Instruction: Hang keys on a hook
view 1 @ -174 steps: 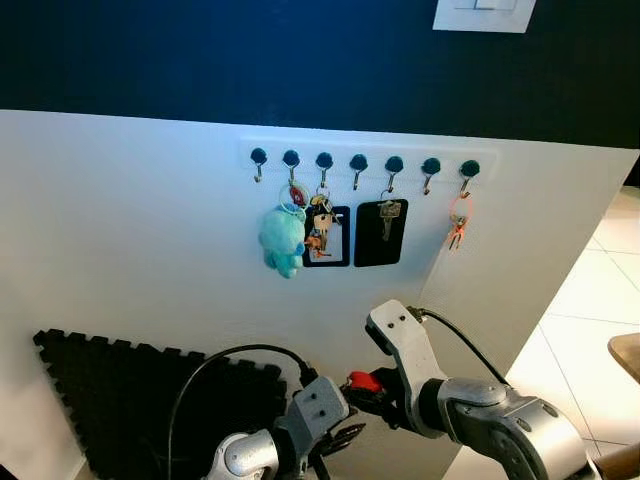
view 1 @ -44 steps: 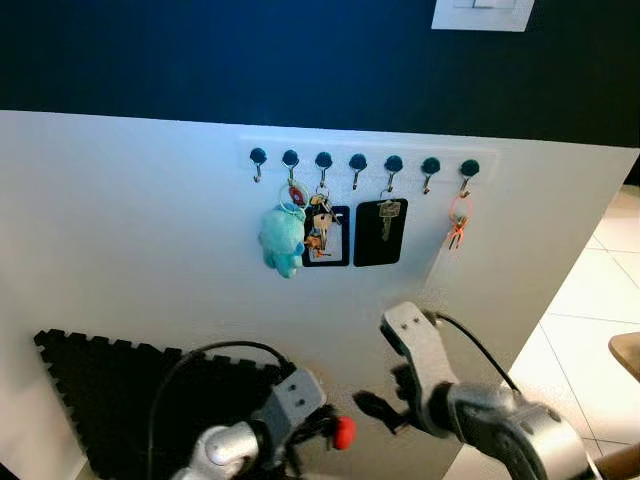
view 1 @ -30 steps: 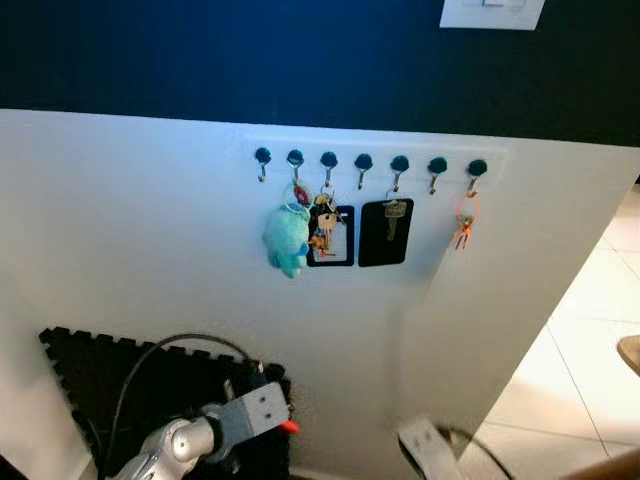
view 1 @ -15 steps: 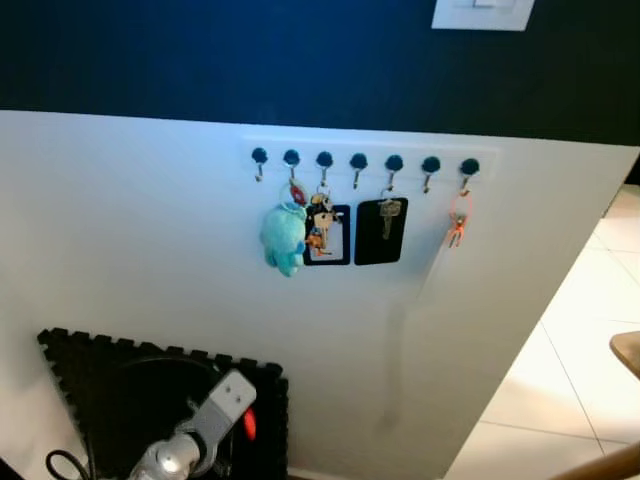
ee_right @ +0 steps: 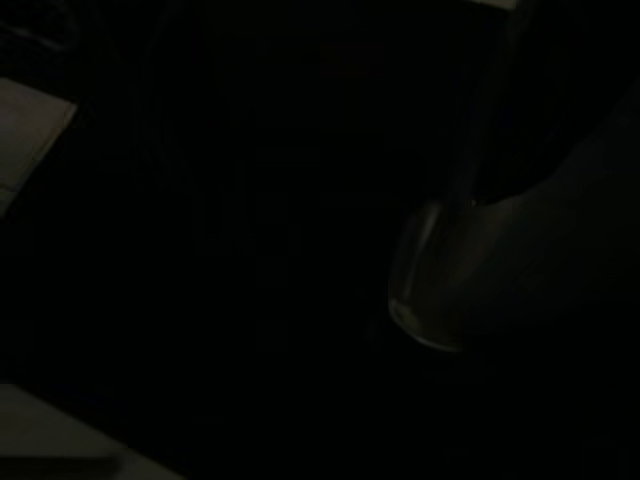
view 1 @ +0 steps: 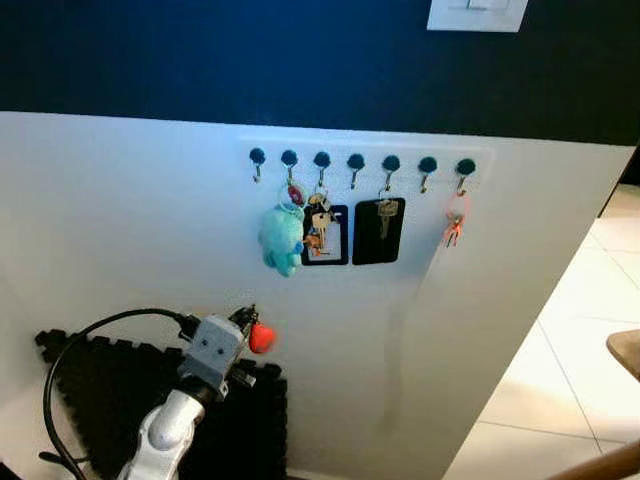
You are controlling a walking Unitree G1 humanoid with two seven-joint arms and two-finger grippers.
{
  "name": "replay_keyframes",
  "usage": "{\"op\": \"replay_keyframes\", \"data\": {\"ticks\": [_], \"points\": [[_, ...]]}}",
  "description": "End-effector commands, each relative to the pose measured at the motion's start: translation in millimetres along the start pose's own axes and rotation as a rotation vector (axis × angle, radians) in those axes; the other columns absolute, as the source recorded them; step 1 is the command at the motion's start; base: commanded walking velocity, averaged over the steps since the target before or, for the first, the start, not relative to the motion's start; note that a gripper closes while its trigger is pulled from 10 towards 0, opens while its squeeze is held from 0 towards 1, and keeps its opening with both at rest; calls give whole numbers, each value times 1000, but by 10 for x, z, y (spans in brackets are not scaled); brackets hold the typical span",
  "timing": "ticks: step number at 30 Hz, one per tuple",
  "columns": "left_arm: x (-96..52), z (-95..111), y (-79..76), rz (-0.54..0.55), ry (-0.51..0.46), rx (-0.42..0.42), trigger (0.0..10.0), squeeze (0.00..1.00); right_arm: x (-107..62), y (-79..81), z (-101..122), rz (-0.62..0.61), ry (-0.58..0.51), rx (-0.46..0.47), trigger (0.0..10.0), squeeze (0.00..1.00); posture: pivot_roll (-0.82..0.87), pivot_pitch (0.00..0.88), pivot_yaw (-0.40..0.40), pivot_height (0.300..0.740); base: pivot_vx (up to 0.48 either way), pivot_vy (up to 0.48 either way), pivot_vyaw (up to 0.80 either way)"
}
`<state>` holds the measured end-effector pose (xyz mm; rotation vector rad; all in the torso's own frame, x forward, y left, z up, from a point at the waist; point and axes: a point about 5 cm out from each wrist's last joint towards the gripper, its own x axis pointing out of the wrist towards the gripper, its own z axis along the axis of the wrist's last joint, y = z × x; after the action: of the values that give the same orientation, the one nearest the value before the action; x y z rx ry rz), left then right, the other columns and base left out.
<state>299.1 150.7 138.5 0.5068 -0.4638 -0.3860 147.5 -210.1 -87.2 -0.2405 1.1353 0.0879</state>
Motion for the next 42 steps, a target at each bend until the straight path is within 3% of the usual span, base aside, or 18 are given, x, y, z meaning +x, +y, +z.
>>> {"op": "replay_keyframes", "data": {"ticks": [1, 5, 6, 7, 8, 10, 11, 12, 20, 22, 25, 26, 28, 29, 31, 39, 41, 42], "points": [[-21, 59, -17, -21, -49, 68, 10000, 0, 3, 68, -209, 17, 69, -3, 10000, 0, 70, 110, 8, 740, 0, 0, 0], [-19, 65, 32, 53, -53, 6, 10000, 0, 16, 73, -245, 15, 73, -2, 10000, 0, 69, 110, 9, 740, 0, 0, 0], [17, 58, 96, 152, -39, -135, 10000, 0, 24, 76, -251, 13, 72, 2, 10000, 0, 66, 110, 9, 740, 0, 0, 0], [29, 52, 115, 184, -35, -187, 10000, 0, 26, 78, -251, 12, 71, 3, 10000, 0, 66, 110, 9, 740, 0, 0, 0], [29, 52, 115, 184, -35, -187, 10000, 0, 26, 78, -251, 12, 71, 3, 10000, 0, 66, 110, 9, 740, 0, 0, 0], [64, 57, 157, 243, -39, -282, 10000, 0, 35, 83, -248, 11, 70, 5, 10000, 0, 64, 109, 9, 740, 0, 0, 0], [64, 57, 157, 243, -39, -282, 10000, 0, 35, 83, -248, 11, 70, 5, 10000, 0, 64, 109, 9, 740, 0, 0, 0], [103, 89, 212, 307, -63, -340, 10000, 0, 47, 90, -244, 8, 71, 6, 10000, 0, 61, 106, 8, 740, 0, 0, 0], [176, 180, 273, 334, -114, -401, 10000, 0, 62, 101, -238, 2, 75, 4, 10000, 0, 60, 100, 7, 740, 0, 0, 0], [195, 229, 400, 407, -146, -421, 10000, 0, 66, 131, -244, 0, 79, 4, 10000, 0, 57, 97, 8, 740, 0, 0, 0], [213, 267, 472, 423, -165, -440, 10000, 0, 63, 133, -274, -1, 83, 5, 10000, 0, 57, 95, 6, 740, 0, 0, 0], [224, 265, 486, 426, -166, -501, 10000, 0, 56, 115, -306, -3, 87, 5, 10000, 0, 58, 94, 6, 740, 0, 0, 0], [245, 262, 489, 401, -166, -578, 10000, 0, 48, 92, -340, -5, 90, 3, 10000, 0, 58, 94, 6, 740, 0, 0, 0], [245, 262, 489, 401, -166, -578, 10000, 0, 48, 92, -340, -5, 90, 3, 10000, 0, 58, 94, 6, 740, 0, 0, 0], [271, 305, 445, 295, -186, -673, 10000, 0, 40, 60, -370, -8, 93, 1, 10000, 0, 59, 94, 5, 740, 0, 0, 0], [318, 477, 351, 122, -255, -796, 10000, 0, 32, 9, -388, -18, 88, 0, 10000, 0, 59, 95, 3, 740, 0, 0, 0], [328, 511, 334, 93, -266, -803, 10000, 0, 38, -1, -328, -24, 48, 3, 10000, 0, 58, 96, 1, 740, 0, 0, 0], [344, 560, 324, 59, -279, -811, 10000, 0, 48, -14, -159, -35, -67, 36, 10000, 0, 58, 96, 0, 740, 0, 0, 0]]}}
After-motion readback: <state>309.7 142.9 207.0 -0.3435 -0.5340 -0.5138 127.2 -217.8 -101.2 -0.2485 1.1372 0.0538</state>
